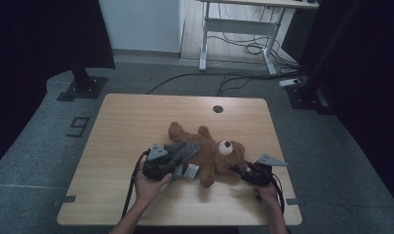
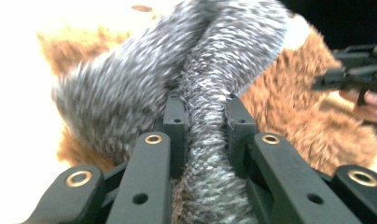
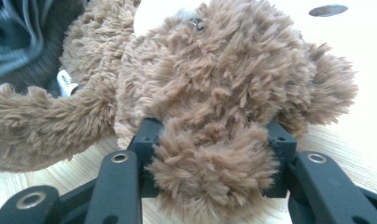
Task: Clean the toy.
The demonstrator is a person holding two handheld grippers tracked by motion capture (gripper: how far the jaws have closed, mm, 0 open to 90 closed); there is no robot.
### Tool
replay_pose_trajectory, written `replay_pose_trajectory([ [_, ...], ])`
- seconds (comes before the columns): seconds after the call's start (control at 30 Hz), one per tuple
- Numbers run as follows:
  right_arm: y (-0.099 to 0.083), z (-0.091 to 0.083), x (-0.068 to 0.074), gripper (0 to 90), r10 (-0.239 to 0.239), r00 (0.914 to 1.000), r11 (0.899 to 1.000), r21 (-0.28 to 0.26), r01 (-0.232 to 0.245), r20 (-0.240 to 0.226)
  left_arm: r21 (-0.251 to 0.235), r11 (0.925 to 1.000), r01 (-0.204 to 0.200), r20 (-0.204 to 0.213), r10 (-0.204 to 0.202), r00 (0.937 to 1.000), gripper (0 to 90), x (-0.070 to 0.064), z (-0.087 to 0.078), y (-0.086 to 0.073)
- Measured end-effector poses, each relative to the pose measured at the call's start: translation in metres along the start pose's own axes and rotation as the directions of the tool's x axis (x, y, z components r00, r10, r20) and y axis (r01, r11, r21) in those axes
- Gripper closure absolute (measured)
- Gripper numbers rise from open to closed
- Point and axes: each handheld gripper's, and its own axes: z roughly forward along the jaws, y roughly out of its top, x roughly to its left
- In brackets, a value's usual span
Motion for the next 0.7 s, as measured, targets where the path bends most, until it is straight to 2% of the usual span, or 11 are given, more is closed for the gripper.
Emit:
replay_pose_trajectory([
  [0.03, 0.000, 0.000, 0.000, 53.0, 0.000, 1.0000, 1.000, 0.000, 0.000, 0.000, 0.000, 1.0000, 0.000, 0.000, 0.000, 1.0000, 74.6, 0.000, 0.000, 0.000],
  [0.13, 0.000, 0.000, 0.001, 52.9, -0.011, 0.9999, 1.000, -0.003, 0.011, 0.005, -0.016, 0.9996, -0.025, -0.001, 0.025, 0.9997, 74.5, -0.003, 0.002, 0.021],
  [0.17, 0.000, 0.000, 0.001, 52.9, -0.024, 0.9997, 1.000, -0.003, 0.024, 0.009, -0.016, 0.9990, -0.043, -0.003, 0.043, 0.9991, 74.5, -0.006, 0.009, 0.036],
  [0.2, 0.000, 0.000, 0.001, 52.9, -0.024, 0.9997, 1.000, -0.003, 0.024, 0.009, -0.016, 0.9990, -0.043, -0.003, 0.043, 0.9991, 74.5, -0.006, 0.009, 0.036],
  [0.27, -0.001, 0.001, 0.001, 52.8, -0.039, 0.9991, 0.999, -0.005, 0.039, 0.015, -0.011, 0.9987, -0.050, 0.003, 0.050, 0.9987, 74.5, -0.009, 0.020, 0.051],
  [0.3, -0.001, 0.002, 0.002, 52.7, -0.053, 0.9983, 0.999, -0.006, 0.053, 0.024, 0.009, 0.9980, -0.063, 0.005, 0.063, 0.9980, 74.4, -0.011, 0.034, 0.064],
  [0.33, -0.001, 0.002, 0.002, 52.7, -0.053, 0.9983, 0.999, -0.006, 0.053, 0.024, 0.009, 0.9980, -0.063, 0.005, 0.063, 0.9980, 74.4, -0.011, 0.034, 0.064],
  [0.4, 0.000, 0.006, 0.001, 52.7, -0.078, 0.9961, 0.997, -0.017, 0.079, 0.040, 0.039, 0.9959, -0.081, -0.005, 0.081, 0.9967, 74.3, -0.012, 0.050, 0.075],
  [0.53, 0.002, 0.011, -0.001, 52.8, -0.089, 0.9948, 0.996, -0.018, 0.090, 0.048, 0.086, 0.9936, -0.073, -0.012, 0.074, 0.9972, 74.3, -0.007, 0.069, 0.076],
  [0.6, 0.004, 0.018, -0.001, 52.7, -0.107, 0.9927, 0.994, -0.023, 0.108, 0.057, 0.107, 0.9933, -0.044, -0.010, 0.045, 0.9989, 74.3, -0.001, 0.077, 0.068],
  [0.7, 0.005, 0.019, 0.000, 52.4, -0.116, 0.9915, 0.993, -0.020, 0.117, 0.059, 0.110, 0.9935, -0.029, -0.008, 0.030, 0.9995, 74.4, 0.003, 0.078, 0.061],
])
